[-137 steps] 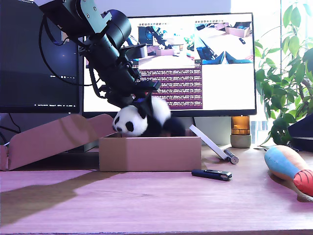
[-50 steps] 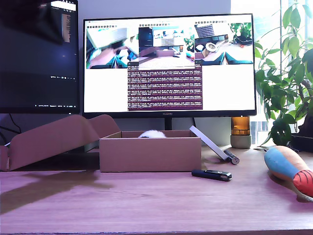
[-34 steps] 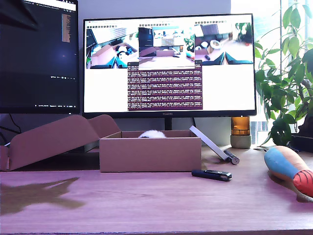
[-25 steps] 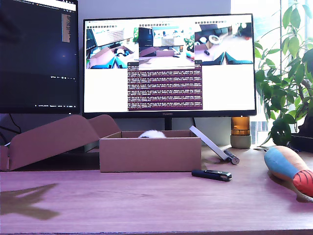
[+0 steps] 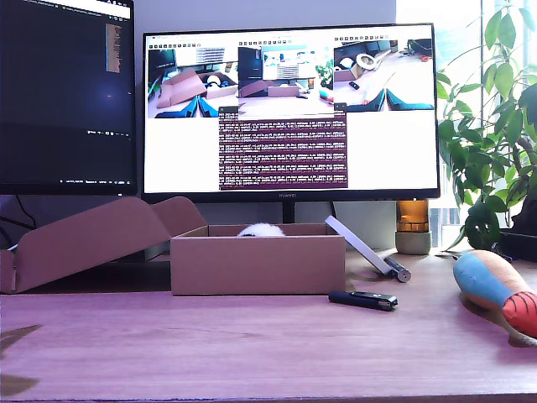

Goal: Pick up the panda toy and place it inside the cardboard box

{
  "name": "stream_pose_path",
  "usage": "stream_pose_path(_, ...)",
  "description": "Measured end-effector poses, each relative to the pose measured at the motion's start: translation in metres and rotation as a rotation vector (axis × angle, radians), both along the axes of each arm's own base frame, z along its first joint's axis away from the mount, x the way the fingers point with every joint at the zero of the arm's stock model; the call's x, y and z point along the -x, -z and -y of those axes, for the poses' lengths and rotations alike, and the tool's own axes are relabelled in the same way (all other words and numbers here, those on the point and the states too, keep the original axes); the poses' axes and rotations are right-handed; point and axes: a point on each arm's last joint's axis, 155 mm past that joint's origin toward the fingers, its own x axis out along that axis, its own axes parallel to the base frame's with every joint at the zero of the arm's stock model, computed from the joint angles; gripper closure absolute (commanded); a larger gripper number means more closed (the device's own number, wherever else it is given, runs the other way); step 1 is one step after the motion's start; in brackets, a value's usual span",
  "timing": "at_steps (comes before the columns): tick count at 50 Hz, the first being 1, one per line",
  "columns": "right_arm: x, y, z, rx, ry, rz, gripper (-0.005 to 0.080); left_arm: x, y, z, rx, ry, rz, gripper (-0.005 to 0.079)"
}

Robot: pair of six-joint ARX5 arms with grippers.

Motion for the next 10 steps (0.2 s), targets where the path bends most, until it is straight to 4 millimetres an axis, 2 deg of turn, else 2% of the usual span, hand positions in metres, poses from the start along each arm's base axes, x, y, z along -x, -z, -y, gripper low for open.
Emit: stream_pose_path(10, 0.0000, 0.0000, 0.0000, 0.000, 0.000, 0.000, 0.0765, 0.0004, -0.0008, -0.0001, 0.002, 0.000, 0.003, 0.0761)
